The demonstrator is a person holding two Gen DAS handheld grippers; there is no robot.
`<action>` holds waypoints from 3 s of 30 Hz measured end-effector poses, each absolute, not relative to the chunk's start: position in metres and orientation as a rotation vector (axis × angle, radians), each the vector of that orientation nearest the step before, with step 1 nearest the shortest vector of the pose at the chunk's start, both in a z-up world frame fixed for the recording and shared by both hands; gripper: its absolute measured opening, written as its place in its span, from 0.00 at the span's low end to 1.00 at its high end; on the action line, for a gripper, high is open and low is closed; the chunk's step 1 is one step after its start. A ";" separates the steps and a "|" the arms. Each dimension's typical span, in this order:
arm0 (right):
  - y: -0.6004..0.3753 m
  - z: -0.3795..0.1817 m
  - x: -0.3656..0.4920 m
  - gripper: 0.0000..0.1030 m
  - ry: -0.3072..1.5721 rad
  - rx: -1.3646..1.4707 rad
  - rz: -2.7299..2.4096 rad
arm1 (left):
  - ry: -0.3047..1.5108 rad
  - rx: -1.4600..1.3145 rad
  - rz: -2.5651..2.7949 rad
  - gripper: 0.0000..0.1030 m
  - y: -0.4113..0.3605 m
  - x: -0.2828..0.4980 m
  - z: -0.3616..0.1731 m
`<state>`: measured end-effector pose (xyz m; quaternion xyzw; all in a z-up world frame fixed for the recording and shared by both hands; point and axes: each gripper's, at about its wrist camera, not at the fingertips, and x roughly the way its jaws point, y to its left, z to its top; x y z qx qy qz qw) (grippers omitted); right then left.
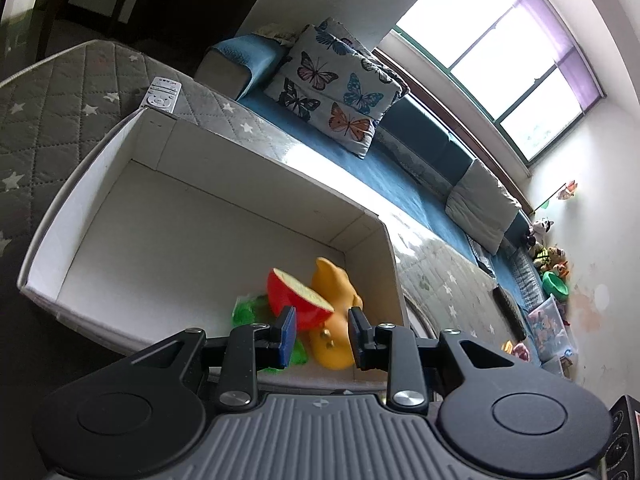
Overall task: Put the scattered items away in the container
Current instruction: 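Lower the apple half into the white box and open the left tool, then move the left tool down to the yellow plush chick beside the box, then close the left tool's fingers on the yellow plush chick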
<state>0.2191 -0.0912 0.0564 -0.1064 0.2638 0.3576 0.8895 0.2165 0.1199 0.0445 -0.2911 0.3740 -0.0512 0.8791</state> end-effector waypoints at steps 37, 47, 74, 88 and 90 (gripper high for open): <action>-0.143 0.029 0.134 1.00 0.566 -0.205 0.660 | 0.853 -0.467 -0.120 0.31 0.064 0.131 0.019; -0.151 0.020 0.144 1.00 0.603 -0.168 0.641 | 0.872 -0.481 -0.130 0.31 0.055 0.136 0.014; -0.144 -0.002 0.200 1.00 0.676 -0.108 0.638 | 0.871 -0.582 -0.145 0.32 0.056 0.167 0.003; -0.141 -0.007 0.201 0.84 0.687 -0.100 0.627 | 0.885 -0.612 -0.156 0.33 0.060 0.175 -0.007; -0.141 -0.006 0.197 0.84 0.680 -0.102 0.623 | 0.883 -0.618 -0.173 0.31 0.060 0.172 -0.005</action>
